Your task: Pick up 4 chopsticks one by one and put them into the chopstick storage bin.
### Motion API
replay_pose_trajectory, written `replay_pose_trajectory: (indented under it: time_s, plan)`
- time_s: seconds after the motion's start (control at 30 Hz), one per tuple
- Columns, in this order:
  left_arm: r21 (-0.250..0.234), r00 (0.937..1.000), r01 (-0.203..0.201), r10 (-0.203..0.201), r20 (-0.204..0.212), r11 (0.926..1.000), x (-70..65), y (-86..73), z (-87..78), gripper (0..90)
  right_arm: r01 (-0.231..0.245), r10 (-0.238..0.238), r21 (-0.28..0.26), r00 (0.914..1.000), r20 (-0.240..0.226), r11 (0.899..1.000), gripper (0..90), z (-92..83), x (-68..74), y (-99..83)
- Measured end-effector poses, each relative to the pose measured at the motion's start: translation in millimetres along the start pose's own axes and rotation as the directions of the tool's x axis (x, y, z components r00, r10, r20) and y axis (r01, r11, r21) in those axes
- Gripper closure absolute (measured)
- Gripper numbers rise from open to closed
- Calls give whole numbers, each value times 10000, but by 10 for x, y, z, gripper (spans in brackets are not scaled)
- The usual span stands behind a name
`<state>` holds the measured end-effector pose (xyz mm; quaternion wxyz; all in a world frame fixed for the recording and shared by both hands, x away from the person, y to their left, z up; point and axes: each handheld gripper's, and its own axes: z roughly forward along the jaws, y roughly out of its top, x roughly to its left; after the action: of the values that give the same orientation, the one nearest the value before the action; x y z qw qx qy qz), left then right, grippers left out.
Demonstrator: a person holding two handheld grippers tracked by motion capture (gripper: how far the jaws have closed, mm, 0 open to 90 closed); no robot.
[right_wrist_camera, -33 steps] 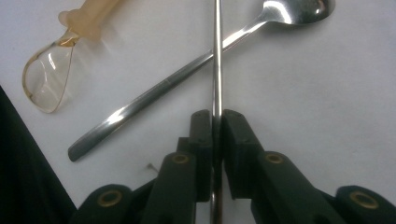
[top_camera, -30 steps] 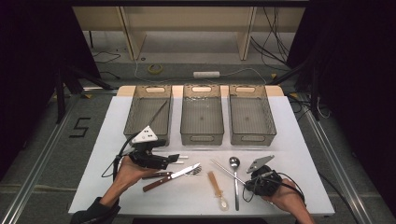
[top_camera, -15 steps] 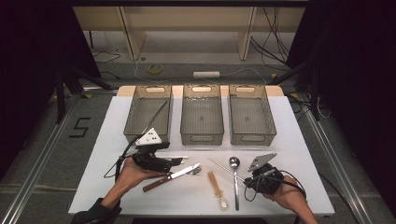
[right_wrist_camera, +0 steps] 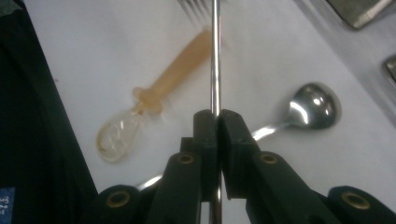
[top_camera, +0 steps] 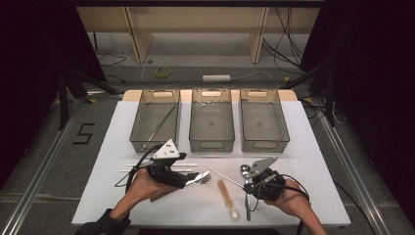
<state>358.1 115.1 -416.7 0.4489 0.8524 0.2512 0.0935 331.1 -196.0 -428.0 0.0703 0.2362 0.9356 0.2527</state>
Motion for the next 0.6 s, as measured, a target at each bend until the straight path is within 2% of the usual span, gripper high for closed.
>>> replay_pose_trajectory:
  time_s: [0.17, 0.27, 0.33, 0.43, 0.6]
  plan:
    - [426, 9984, -443, 426, 382, 9981, -82, 10, 73, 197, 490, -490, 14, 9986, -178, 9988, 860, 43, 57, 129]
    - [667, 9964, -752, 724, 436, 9949, -125, 10, 113, 199, 730, -729, 46, 9969, -293, 9973, 860, 69, 89, 187]
    - [869, 9940, -1018, 979, 482, 9910, -145, 9, 132, 204, 815, -810, 152, 9961, -342, 9966, 860, 81, 116, 219]
    - [1100, 9918, -1178, 1115, 618, 9869, -178, 1, 162, 212, 1031, -1023, 179, 9939, -403, 9945, 860, 98, 151, 253]
    - [1627, 9861, -1581, 1471, 775, 9739, -231, -20, 214, 226, 1271, -1257, 219, 9904, -578, 9916, 860, 114, 196, 296]
